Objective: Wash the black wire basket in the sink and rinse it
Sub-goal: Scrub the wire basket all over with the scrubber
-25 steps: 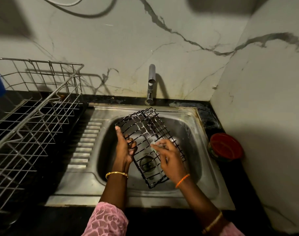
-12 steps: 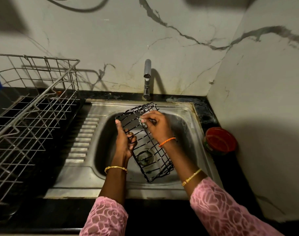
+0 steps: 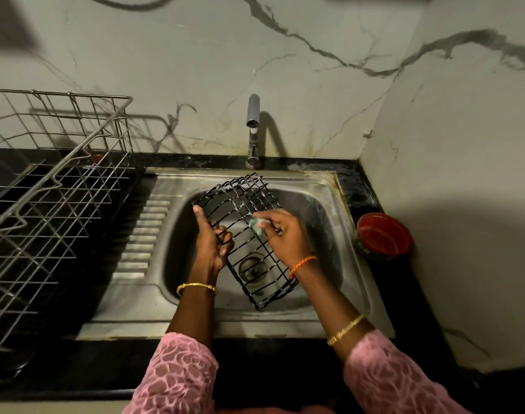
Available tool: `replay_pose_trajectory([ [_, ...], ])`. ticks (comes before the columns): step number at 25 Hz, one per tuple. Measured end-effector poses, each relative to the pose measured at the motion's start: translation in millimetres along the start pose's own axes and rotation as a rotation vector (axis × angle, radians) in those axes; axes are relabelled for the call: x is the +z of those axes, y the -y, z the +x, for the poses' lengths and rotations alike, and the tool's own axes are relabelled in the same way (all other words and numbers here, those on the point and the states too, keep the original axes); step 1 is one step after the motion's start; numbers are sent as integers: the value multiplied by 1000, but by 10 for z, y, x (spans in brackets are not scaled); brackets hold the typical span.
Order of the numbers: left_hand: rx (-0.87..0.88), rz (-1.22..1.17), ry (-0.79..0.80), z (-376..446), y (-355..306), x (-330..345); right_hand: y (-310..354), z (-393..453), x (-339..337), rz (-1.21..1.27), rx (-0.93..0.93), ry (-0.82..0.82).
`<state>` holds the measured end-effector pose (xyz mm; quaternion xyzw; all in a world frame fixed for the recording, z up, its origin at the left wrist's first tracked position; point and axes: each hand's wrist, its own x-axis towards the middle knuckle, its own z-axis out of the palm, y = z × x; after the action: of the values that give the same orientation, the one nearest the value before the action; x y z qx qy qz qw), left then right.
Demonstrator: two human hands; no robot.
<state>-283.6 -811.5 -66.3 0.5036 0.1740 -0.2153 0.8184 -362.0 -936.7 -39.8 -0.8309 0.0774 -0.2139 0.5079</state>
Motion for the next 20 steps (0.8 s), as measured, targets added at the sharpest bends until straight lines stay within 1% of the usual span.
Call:
replay_pose_trajectory([
  [2, -7, 14, -19, 3, -5, -22, 35, 83, 29, -29, -27, 40],
  [3, -10, 18, -20, 4, -5, -30, 31, 49, 15, -36, -8, 56],
  [7, -16, 19, 28, 31, 5, 11, -116, -317, -193, -30, 114, 33],
  [11, -15, 44, 85, 77, 20, 95, -203, -565, -414, -17, 234, 96],
  [13, -21, 64, 99, 88, 19, 102, -156, -493, -398, -15, 227, 76],
  [16, -29, 57, 92, 99, 18, 72, -69, -247, -245, 33, 150, -50],
  [18, -29, 65, 64, 99, 7, 43, -39, -146, -171, 35, 114, -50],
  [20, -20, 75, 39, 72, 8, 14, -57, -223, -183, 53, 131, -12],
])
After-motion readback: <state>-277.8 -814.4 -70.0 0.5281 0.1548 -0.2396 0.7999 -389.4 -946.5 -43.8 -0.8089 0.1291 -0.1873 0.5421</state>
